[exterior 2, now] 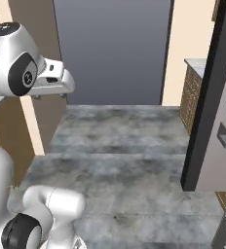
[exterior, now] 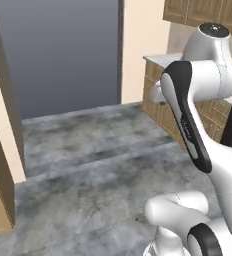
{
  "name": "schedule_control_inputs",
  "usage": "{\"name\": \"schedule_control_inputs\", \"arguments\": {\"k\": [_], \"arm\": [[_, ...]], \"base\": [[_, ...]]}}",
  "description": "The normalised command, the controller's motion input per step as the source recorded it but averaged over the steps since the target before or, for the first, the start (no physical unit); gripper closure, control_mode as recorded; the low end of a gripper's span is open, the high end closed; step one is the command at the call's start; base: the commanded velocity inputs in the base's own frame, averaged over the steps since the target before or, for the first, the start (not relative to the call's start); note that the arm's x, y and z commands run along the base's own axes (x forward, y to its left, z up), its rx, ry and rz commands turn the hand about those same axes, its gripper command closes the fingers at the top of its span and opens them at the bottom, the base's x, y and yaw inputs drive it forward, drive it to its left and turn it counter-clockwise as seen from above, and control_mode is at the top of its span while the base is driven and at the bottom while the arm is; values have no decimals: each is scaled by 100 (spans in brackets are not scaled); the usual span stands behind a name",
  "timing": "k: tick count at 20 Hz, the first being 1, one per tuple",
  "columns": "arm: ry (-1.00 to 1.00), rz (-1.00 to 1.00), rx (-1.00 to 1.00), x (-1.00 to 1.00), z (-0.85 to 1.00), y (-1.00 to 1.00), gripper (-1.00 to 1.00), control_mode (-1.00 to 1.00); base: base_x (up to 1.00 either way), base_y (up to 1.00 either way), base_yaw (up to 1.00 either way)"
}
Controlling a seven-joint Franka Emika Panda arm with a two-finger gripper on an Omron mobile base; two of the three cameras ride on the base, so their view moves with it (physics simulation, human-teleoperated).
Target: Retrieve the butter from the fridge and place it on a plate on the dining table. Then retrieve the butter knife by the fridge and place it near the plate.
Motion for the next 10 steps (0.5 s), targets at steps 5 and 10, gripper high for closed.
{"name": "schedule_control_inputs", "arguments": {"k": [5, 10], "arm": [[0, 0, 0, 0, 0, 0, -100, 100], [0, 0, 0, 0, 0, 0, -100, 100]], "base": [[88, 0, -53], [82, 2, -54]]}}
